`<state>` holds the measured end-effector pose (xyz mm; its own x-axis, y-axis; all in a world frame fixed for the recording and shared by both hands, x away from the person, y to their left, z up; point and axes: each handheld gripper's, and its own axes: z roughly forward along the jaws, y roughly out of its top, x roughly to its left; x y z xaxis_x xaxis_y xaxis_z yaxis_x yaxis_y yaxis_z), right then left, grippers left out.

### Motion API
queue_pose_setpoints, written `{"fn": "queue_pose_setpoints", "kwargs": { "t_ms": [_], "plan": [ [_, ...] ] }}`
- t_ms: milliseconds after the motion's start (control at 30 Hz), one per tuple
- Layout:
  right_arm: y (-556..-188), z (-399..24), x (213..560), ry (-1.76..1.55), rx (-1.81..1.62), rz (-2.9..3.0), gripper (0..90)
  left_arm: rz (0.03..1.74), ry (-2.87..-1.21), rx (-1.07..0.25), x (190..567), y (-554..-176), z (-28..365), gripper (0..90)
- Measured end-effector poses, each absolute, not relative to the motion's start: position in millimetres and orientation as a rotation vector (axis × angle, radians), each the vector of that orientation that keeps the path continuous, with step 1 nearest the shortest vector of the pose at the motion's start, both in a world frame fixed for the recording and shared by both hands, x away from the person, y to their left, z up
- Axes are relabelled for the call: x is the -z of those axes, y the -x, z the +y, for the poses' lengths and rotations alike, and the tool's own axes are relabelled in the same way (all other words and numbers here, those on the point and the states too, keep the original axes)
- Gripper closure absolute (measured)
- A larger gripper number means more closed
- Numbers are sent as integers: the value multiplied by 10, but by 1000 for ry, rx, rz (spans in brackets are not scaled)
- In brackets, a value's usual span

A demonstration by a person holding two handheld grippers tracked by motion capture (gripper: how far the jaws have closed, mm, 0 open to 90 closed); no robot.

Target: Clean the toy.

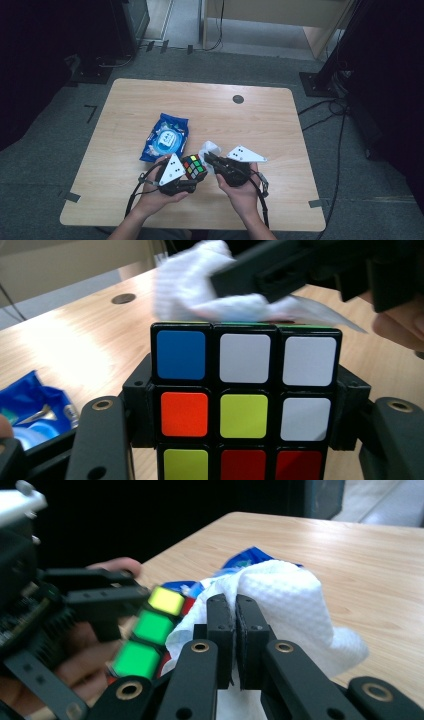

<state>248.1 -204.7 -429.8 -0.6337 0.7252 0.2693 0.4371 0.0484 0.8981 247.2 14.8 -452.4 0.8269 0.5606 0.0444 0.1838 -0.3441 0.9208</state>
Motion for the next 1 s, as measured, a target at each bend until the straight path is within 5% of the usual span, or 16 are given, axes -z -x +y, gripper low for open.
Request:
{"fn": "queue_pose_setpoints", "kwargs": {
  "t_ms": [433, 900, 1000],
  "plan": [
    [-2318, -1874, 4194, -989, -1693, 2109, 870, 572, -1914, -424, 4534, -2475, 143, 337],
    [-2729, -2475, 4735, -1321, -1275, 2038, 867, 626, -1865, -427, 4495, -2562, 307, 337],
    [-2741, -2497, 4732, -1341, -1260, 2014, 779, 633, -1857, -428, 4498, -2571, 315, 337]
  ]
}}
